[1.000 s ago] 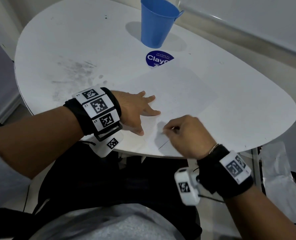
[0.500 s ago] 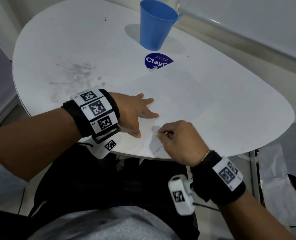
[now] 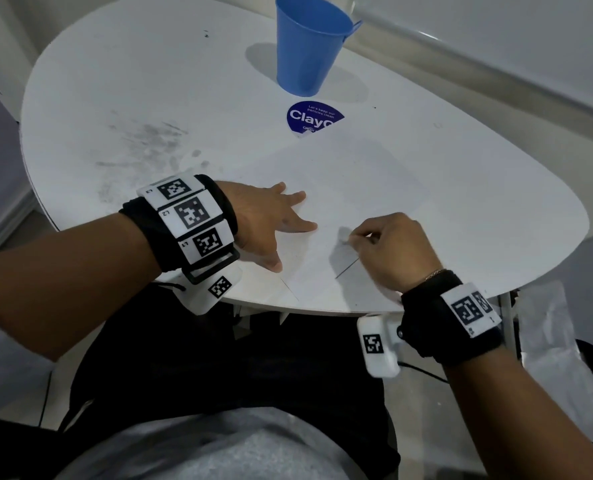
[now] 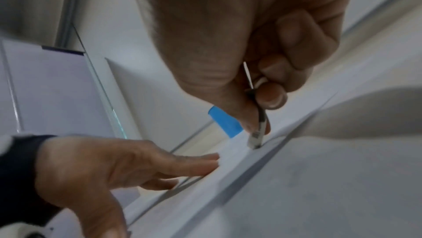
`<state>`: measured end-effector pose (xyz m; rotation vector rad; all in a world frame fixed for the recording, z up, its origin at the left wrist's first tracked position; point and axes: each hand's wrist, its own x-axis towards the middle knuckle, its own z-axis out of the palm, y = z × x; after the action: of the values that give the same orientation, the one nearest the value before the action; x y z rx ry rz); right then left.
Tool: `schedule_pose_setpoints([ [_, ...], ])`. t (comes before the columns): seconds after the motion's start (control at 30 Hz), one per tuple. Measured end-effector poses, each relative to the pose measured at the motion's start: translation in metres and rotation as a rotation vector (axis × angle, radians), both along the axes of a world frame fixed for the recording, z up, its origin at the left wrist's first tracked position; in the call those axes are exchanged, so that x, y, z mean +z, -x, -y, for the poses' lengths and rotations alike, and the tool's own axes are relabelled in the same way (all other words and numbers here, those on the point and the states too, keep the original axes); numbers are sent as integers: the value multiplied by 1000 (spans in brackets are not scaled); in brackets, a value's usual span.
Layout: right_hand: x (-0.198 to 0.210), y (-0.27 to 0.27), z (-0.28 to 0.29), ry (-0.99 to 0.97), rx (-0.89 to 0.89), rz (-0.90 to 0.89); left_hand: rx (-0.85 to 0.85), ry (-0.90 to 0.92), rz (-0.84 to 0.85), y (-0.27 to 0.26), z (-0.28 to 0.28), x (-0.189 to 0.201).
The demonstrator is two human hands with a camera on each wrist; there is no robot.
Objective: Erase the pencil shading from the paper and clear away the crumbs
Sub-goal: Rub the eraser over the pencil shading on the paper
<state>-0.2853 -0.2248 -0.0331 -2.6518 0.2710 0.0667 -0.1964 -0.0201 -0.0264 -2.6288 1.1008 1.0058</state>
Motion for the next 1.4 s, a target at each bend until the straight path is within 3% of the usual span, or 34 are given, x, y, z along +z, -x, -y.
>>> schedule_pose_setpoints([
  [0.17,-1,17,-23,5,154,-49,-6,-3,-16,-1,0,2],
  [0.33,-2,1,0,16,-27,28,-16,-19,4,1,1,3],
  [0.47,0,19,-25,-16,162,-77,-2,3,-9,0,0,0],
  [0.63,1,0,6,36,-47,20,-13,-10,0,1,0,1],
  [0.8,1,17,-21,-9,150,-74,-5,3,-11,-1,0,1],
  [0.93,-1,-1,10,4,-59,20,-5,-3,-10,0,0,1],
  [1.1,-2,13,-16,29,116,-34,-15,-17,-4,0,1,2],
  [1.27,-1,-2,17,15,-62,36,-20,-27,3,3,1,5],
  [1.4,-3,10,-7,15,94,-32,-7,-14,-12,2,1,5],
])
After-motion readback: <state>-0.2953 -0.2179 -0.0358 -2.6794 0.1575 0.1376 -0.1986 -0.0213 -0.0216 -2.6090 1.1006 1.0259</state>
